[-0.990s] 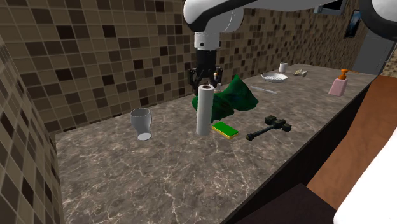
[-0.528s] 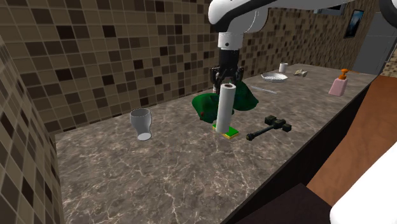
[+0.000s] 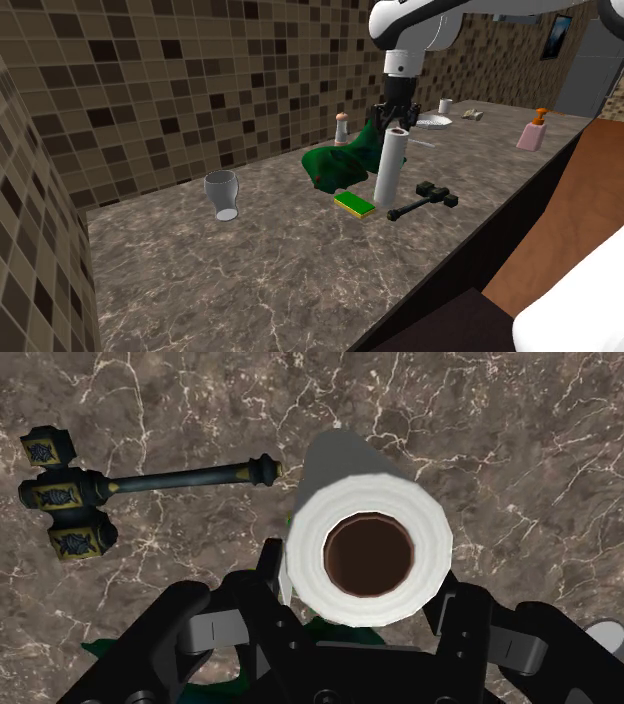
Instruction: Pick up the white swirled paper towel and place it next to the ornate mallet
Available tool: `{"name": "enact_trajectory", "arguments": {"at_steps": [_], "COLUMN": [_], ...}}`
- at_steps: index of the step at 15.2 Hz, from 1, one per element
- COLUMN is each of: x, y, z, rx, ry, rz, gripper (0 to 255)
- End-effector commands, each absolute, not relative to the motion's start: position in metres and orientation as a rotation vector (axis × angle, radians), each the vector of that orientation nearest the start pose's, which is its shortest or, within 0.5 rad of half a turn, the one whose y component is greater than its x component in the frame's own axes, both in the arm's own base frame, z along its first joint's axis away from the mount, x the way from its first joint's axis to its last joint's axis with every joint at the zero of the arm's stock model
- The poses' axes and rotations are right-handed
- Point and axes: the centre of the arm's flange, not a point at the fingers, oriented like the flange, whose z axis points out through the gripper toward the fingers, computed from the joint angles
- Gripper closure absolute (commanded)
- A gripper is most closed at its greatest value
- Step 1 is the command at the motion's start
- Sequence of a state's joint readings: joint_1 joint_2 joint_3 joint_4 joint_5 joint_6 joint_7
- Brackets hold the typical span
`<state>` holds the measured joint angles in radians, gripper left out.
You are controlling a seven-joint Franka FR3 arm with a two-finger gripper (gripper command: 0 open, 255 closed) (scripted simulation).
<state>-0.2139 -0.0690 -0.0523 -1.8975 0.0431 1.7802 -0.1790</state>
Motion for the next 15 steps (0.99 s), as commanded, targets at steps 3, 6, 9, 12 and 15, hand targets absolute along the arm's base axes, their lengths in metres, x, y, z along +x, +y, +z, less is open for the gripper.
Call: {"name": "enact_trajectory", "arguments": {"at_steps": [3, 6, 9, 12, 15], "x": [0.503, 0.493, 0.483, 0.473, 0.463], "y": [-0.19, -0.228, -0.266, -0.305, -0.343], "z": [0.527, 0.527, 0.527, 0.527, 0.527], "rx": [-3.083, -3.083, -3.083, -3.083, -3.083], "ry": [0.147, 0.147, 0.147, 0.147, 0.147], "rz": [0.057, 0.057, 0.057, 0.057, 0.057], "gripper": [255, 255, 255, 255, 255]}}
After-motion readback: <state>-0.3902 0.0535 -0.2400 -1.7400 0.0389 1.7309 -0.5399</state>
